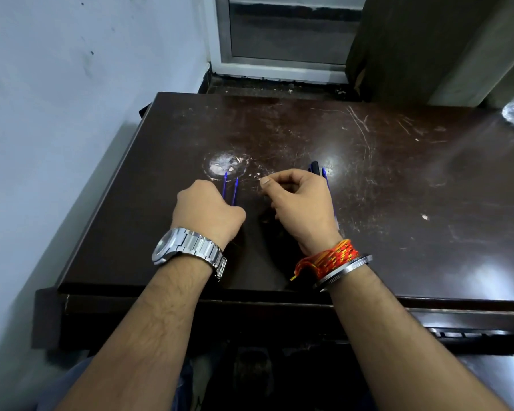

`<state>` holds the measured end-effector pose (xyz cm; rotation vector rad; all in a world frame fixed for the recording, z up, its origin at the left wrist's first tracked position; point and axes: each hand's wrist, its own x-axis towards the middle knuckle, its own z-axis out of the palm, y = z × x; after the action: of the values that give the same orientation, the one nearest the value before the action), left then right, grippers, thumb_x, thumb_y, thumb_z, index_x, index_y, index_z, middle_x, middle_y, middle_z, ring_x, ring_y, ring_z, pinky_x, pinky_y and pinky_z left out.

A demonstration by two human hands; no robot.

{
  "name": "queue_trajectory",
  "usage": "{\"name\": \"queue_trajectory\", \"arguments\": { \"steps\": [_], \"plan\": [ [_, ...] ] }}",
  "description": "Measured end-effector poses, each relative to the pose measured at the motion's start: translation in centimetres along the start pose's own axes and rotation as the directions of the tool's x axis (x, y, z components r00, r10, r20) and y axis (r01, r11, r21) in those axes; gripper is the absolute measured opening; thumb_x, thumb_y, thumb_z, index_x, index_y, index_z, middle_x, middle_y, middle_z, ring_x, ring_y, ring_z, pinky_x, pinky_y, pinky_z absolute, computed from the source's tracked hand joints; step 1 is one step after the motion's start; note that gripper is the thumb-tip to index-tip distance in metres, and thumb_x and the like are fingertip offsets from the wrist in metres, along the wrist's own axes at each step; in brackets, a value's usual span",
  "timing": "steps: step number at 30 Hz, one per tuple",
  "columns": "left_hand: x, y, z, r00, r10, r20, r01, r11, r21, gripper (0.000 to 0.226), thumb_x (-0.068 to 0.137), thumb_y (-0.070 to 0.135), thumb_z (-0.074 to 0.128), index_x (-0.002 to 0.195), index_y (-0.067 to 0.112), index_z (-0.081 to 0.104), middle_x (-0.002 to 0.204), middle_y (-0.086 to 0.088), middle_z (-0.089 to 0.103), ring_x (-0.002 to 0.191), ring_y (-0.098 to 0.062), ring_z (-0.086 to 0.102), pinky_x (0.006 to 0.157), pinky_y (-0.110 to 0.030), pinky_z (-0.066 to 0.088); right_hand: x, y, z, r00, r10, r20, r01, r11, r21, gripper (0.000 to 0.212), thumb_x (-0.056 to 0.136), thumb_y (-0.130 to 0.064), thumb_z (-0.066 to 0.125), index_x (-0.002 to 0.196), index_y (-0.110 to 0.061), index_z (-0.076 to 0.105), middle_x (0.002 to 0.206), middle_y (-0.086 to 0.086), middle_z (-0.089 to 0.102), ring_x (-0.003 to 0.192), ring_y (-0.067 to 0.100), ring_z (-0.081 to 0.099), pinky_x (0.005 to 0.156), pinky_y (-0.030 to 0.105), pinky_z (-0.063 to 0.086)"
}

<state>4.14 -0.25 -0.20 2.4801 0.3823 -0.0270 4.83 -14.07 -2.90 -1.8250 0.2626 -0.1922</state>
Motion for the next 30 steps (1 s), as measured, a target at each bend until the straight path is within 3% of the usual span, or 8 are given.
{"name": "queue_trajectory", "arguments": {
  "steps": [4, 16, 23, 30],
  "plan": [
    [0.2, 0.1, 0.1, 1.0, 0.009, -0.028, -0.009, 1.0, 0.022, 0.014, 0.07, 0.022, 0.069, 0.072, 0.008, 0.067, 0.073, -0.008, 0.066, 0.063, -0.025, 0.058, 0.055, -0.025, 0.04, 0.0, 0.0, -0.1, 1.0, 0.002, -0.011, -0.002, 1.0, -0.007, 0.014, 0.08, -0.034, 0.073, 0.071, -0.024, 0.071, 0.065, -0.004, 0.073, 0.051, 0.003, 0.06, 0.054, 0.03, 0.053],
    [0.9, -0.1, 0.2, 0.995, 0.003, -0.102, -0.003, 1.0, -0.002, 0.009, 0.073, 0.019, 0.069, 0.072, 0.009, 0.068, 0.075, -0.011, 0.069, 0.075, -0.032, 0.067, 0.064, -0.031, 0.052, -0.2, -0.2, -0.2, 1.0, -0.016, -0.017, 0.015, 0.998, -0.063, 0.015, 0.08, -0.032, 0.075, 0.069, -0.022, 0.071, 0.058, -0.009, 0.068, 0.048, -0.001, 0.058, 0.051, 0.02, 0.047],
    [1.1, -0.4, 0.3, 0.988, 0.009, -0.153, -0.014, 0.999, -0.03, 0.016, 0.073, 0.028, 0.074, 0.071, 0.013, 0.067, 0.072, -0.007, 0.068, 0.07, -0.03, 0.065, 0.059, -0.029, 0.045, -0.5, -0.7, -0.6, 0.999, -0.033, -0.04, 0.028, 0.992, -0.122, 0.018, 0.081, -0.031, 0.075, 0.066, -0.025, 0.069, 0.054, -0.012, 0.066, 0.048, -0.007, 0.059, 0.045, 0.007, 0.04],
    [1.3, -0.5, 0.6, 0.993, -0.006, -0.114, 0.007, 1.0, 0.006, 0.016, 0.074, 0.026, 0.069, 0.076, 0.011, 0.068, 0.077, -0.011, 0.069, 0.075, -0.034, 0.067, 0.06, -0.03, 0.045, -0.7, -1.1, -0.9, 0.998, -0.049, -0.041, 0.041, 0.982, -0.186, 0.021, 0.082, -0.03, 0.074, 0.062, -0.027, 0.066, 0.055, -0.013, 0.065, 0.054, -0.011, 0.058, 0.047, 0.003, 0.041]
  ]
}}
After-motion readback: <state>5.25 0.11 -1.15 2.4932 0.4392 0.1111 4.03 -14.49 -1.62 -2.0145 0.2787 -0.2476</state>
